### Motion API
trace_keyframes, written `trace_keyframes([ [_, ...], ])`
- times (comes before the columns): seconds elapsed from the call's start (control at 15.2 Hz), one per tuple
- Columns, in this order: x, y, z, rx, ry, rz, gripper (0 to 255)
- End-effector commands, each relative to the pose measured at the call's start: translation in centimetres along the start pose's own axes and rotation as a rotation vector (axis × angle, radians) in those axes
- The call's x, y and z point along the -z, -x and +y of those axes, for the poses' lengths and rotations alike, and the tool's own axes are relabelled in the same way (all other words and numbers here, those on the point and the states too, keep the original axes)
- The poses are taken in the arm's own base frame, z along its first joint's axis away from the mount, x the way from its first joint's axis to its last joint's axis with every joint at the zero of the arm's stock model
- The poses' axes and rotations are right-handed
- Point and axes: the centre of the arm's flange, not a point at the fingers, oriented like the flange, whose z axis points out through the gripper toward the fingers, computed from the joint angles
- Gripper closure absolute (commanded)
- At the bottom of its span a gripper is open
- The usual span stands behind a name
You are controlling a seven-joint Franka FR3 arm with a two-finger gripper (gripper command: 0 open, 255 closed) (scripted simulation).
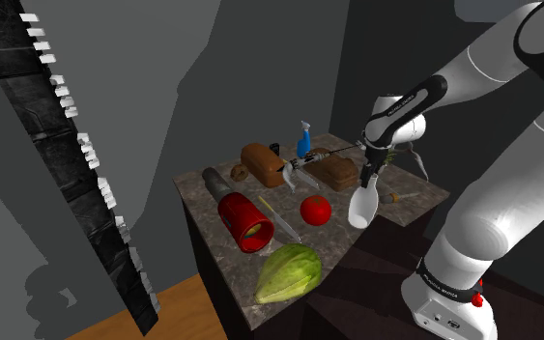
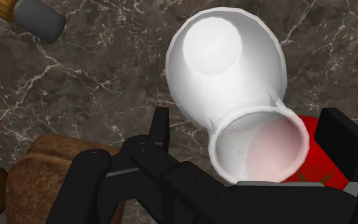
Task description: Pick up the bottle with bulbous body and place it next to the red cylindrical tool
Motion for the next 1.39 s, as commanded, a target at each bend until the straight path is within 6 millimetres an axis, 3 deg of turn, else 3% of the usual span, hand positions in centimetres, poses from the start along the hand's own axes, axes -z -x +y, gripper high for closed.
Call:
trace_keyframes([
  [0.0, -0.1, 0.0, 0.0, 0.0, 0.0, 0.0, 0],
  [0.26, 0.0, 0.0, 0.0, 0.0, 0.0, 0.0, 0],
  [0.33, 0.0, 0.0, 0.0, 0.0, 0.0, 0.0, 255],
  [0.92, -0.1, 0.0, 0.0, 0.0, 0.0, 0.0, 255],
  [1.32, 3.1, 0.1, 0.0, 0.0, 0.0, 0.0, 255],
])
